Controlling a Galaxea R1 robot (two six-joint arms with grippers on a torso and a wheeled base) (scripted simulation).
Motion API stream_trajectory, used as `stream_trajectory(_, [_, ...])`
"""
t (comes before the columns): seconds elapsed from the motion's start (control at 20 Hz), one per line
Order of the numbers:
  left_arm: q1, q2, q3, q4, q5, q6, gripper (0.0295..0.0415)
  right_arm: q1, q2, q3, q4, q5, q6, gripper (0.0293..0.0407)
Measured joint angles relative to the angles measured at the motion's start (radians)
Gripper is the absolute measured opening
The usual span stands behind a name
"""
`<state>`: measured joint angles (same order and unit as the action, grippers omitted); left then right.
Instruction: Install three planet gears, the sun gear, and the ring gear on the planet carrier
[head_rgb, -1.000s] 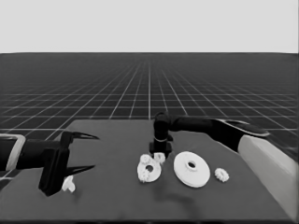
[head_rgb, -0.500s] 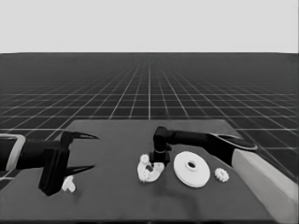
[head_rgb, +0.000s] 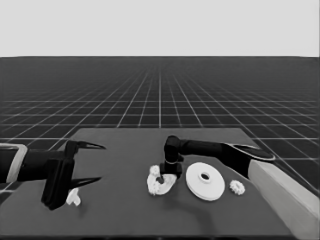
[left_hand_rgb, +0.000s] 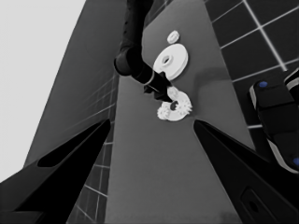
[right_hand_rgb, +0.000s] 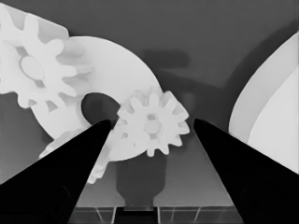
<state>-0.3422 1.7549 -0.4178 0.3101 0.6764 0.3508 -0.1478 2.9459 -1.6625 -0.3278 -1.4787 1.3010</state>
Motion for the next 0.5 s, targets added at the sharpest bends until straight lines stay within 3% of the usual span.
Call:
stream_trajectory(0.15, [0.0,0.0,0.0,0.0,0.0,0.0,0.0385,0.122,-0.026,0.093,0.113,-0.048,0.055,0.0385])
stream_trajectory(0.5, [0.0,0.0,0.0,0.0,0.0,0.0,0.0385,0.154,-0.028,0.102,0.146,-0.055,0.061,0.0385])
